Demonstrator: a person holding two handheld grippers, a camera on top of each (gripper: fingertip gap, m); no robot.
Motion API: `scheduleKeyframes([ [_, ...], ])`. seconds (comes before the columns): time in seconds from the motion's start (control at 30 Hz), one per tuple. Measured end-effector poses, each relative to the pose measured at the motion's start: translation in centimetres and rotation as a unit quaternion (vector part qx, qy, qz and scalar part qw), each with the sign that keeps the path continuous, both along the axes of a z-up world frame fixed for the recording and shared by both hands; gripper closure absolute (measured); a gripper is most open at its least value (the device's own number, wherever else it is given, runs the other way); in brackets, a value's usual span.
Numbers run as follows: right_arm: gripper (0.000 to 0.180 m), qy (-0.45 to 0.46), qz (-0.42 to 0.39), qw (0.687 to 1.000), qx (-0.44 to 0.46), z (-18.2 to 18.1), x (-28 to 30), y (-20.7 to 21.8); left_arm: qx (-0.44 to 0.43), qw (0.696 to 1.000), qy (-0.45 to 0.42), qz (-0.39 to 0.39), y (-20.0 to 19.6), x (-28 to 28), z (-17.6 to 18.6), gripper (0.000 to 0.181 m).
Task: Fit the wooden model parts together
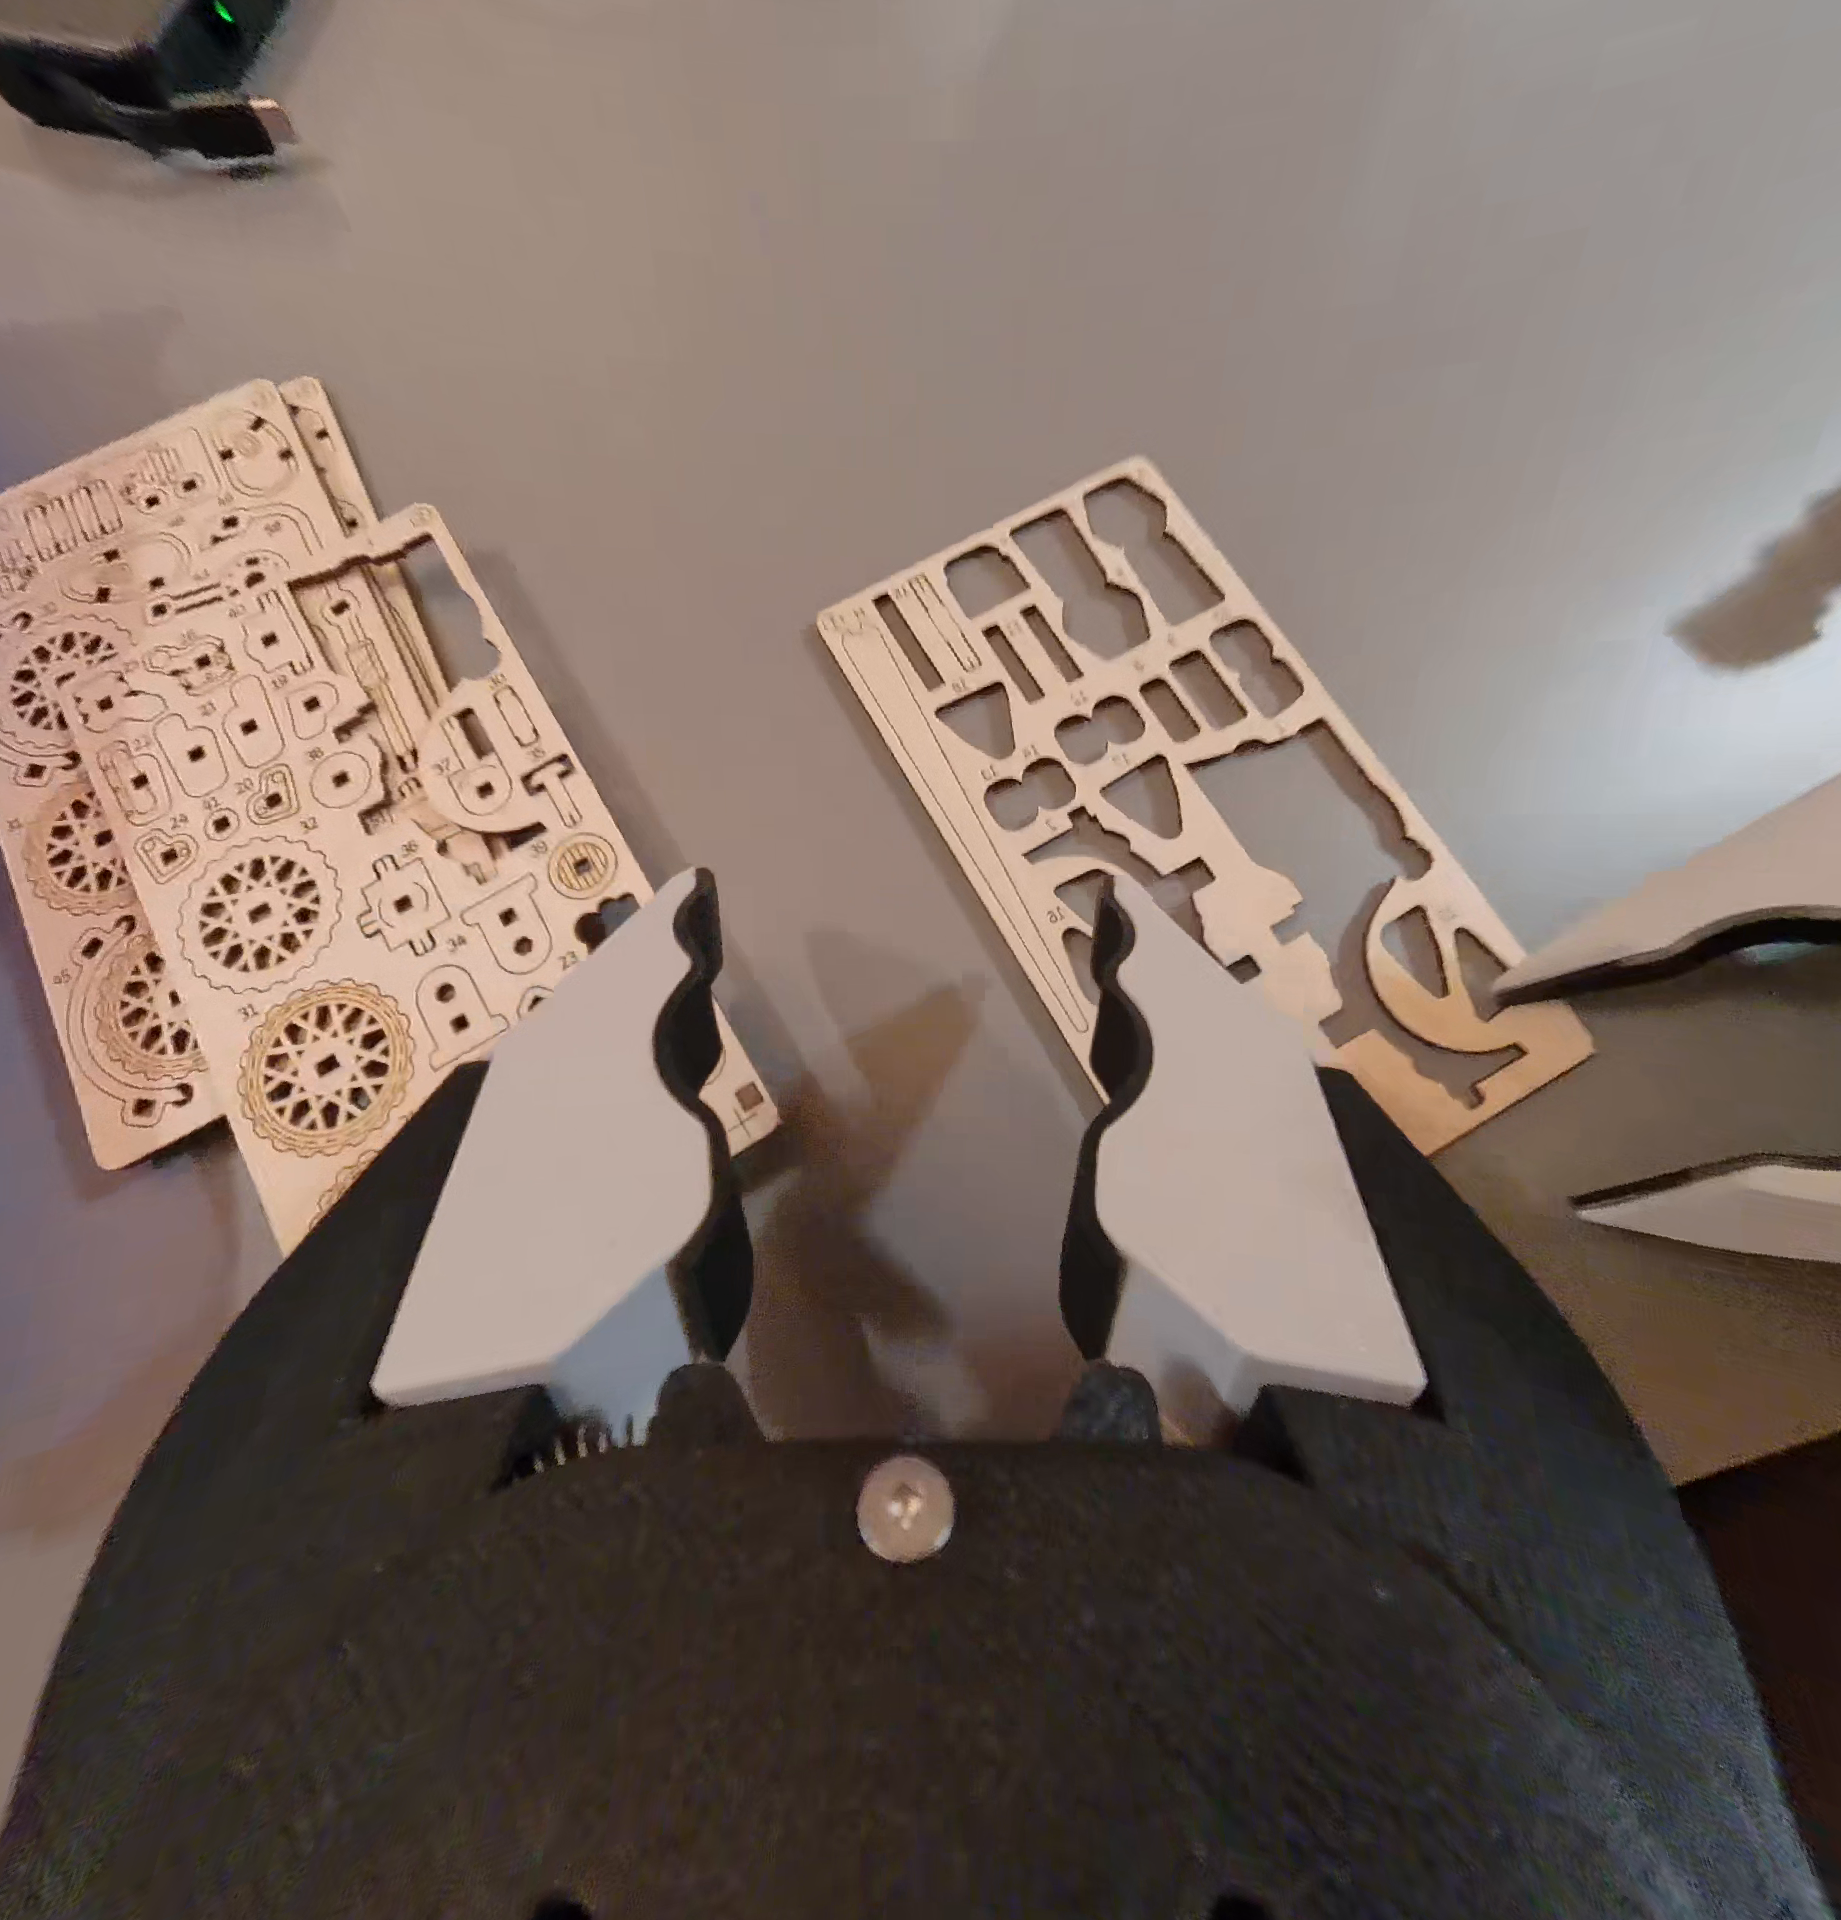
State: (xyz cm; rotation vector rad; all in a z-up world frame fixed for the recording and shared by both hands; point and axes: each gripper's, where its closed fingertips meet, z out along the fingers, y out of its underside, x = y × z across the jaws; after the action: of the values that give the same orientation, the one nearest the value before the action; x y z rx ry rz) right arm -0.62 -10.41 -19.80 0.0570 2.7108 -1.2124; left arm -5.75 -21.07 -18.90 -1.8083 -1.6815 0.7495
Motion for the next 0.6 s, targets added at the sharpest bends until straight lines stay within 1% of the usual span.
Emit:
scheduleKeyframes([
  [0.1, 0.144, -0.012, -0.002, 1.000, -0.007, 0.1, 0.3, 0.2, -0.026, 0.999, -0.018, -0.011, 0.7, 0.1, -0.9, 0.112],
  [0.2, 0.143, -0.027, 0.000, 1.000, -0.011, 0.1, 0.8, 0.1, -0.022, 0.999, -0.032, -0.019, 1.6, 0.2, -1.3, 0.114],
  [0.3, 0.143, -0.014, 0.004, 1.000, -0.010, 0.1, 1.1, 0.3, -0.022, 0.999, -0.033, -0.019, 2.0, 0.3, -1.4, 0.117],
  [0.47, 0.145, 0.010, 0.024, 1.000, -0.005, 0.0, 1.8, 0.5, -0.004, 0.999, -0.031, -0.008, 2.5, 1.0, -1.5, 0.123],
  [0.53, 0.144, 0.000, 0.037, 0.999, -0.004, 0.0, 2.5, 0.6, 0.009, 0.999, -0.032, -0.001, 2.9, 1.4, -1.6, 0.125],
  [0.6, 0.145, -0.011, 0.043, 0.999, -0.009, 0.2, 2.7, 0.6, 0.025, 0.999, -0.034, 0.005, 3.2, 2.0, -1.7, 0.124],
])
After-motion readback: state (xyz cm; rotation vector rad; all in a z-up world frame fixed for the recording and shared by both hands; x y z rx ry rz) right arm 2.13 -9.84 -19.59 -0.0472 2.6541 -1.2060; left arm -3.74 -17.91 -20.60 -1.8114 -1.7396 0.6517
